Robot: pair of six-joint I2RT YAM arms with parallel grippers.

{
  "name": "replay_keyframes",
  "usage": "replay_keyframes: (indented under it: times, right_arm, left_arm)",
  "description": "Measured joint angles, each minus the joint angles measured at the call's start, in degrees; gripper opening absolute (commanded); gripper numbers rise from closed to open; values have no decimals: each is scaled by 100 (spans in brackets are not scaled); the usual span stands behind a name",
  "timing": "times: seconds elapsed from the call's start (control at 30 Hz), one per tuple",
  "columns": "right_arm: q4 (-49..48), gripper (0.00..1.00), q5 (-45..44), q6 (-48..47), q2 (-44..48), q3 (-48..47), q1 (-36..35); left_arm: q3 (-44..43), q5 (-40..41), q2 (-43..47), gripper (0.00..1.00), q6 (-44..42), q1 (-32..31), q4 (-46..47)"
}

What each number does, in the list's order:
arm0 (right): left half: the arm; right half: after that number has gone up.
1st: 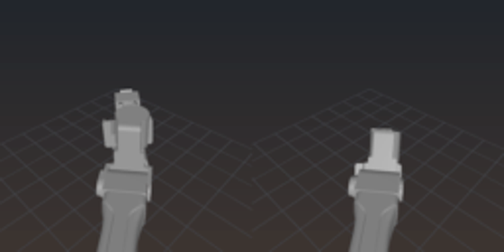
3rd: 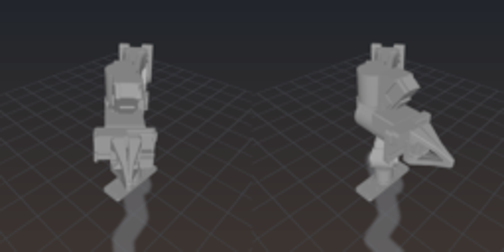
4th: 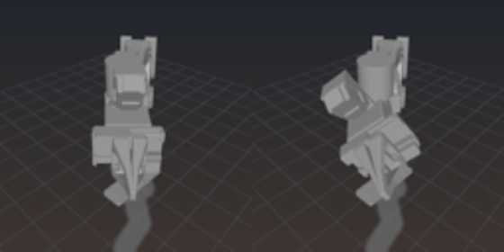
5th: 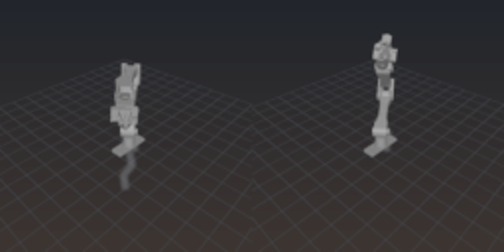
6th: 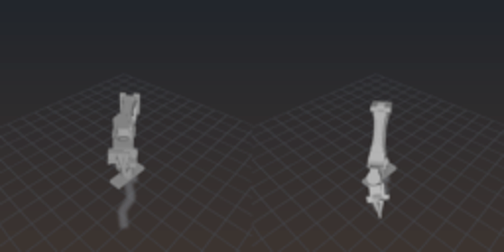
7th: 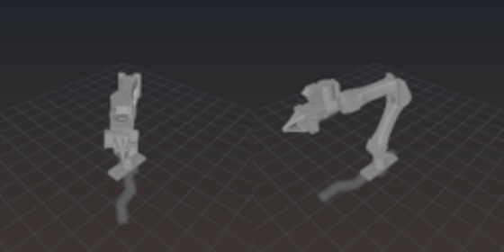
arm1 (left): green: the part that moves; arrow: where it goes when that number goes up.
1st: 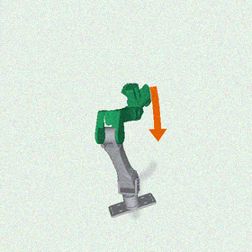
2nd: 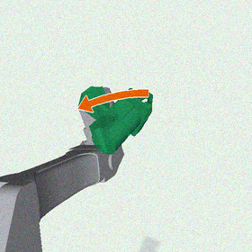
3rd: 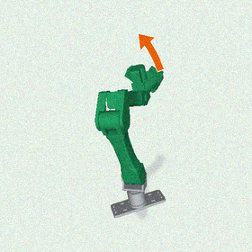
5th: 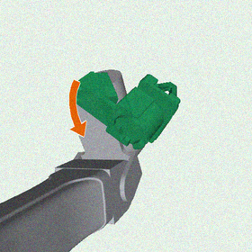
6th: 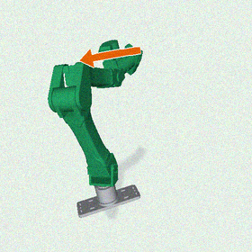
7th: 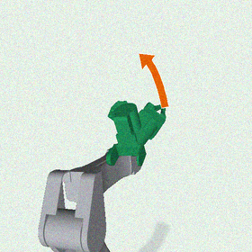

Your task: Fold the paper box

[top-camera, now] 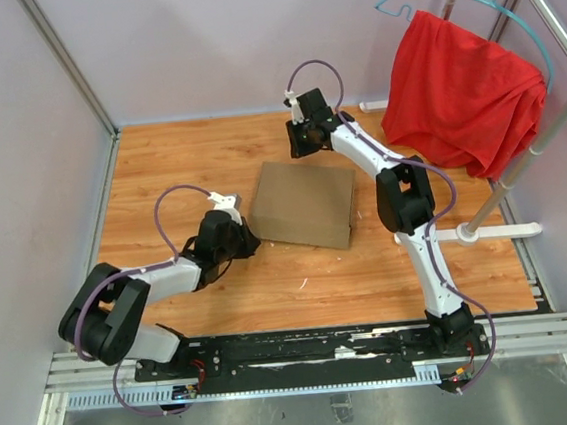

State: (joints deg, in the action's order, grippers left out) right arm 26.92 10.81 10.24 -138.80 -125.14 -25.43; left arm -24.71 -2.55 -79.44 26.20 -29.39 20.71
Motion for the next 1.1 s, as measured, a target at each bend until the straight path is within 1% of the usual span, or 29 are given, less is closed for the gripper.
replay_keyframes:
  times: [0.23, 0.4, 0.57, 0.7, 0.77, 0.87, 1.03, 1.1]
  right_arm:
    - [-72, 25, 726, -249, 37, 503, -4]
    - [-109, 26, 1027, -470, 63, 774, -66]
    - [-433, 27, 942, -793, 302, 1088, -66]
    - [-490, 27, 800, -872, 522, 1318, -81]
    - [-393, 26, 772, -807, 564, 1373, -120]
    - [-227, 26, 791, -592, 564, 1449, -236]
    - [-83, 26, 614, -330, 601, 1628, -339]
    - [-92, 27, 474, -232, 721, 1886, -308]
  left_arm:
    - [-157, 317, -601, 0, 186, -122, 374]
    - [-275, 509, -935, 0, 323, -278, 625]
    - [-501, 557, -1185, 0, 426, -341, 667]
    - [-516, 798, -1110, 1, 439, -522, 531]
    - [-437, 909, -903, 3, 481, -627, 302]
    - [-17, 1049, -157, 7, 581, -723, -52]
    - [518, 1191, 1309, 8, 750, -719, -520]
    - [586, 1163, 1683, 8, 772, -726, -643]
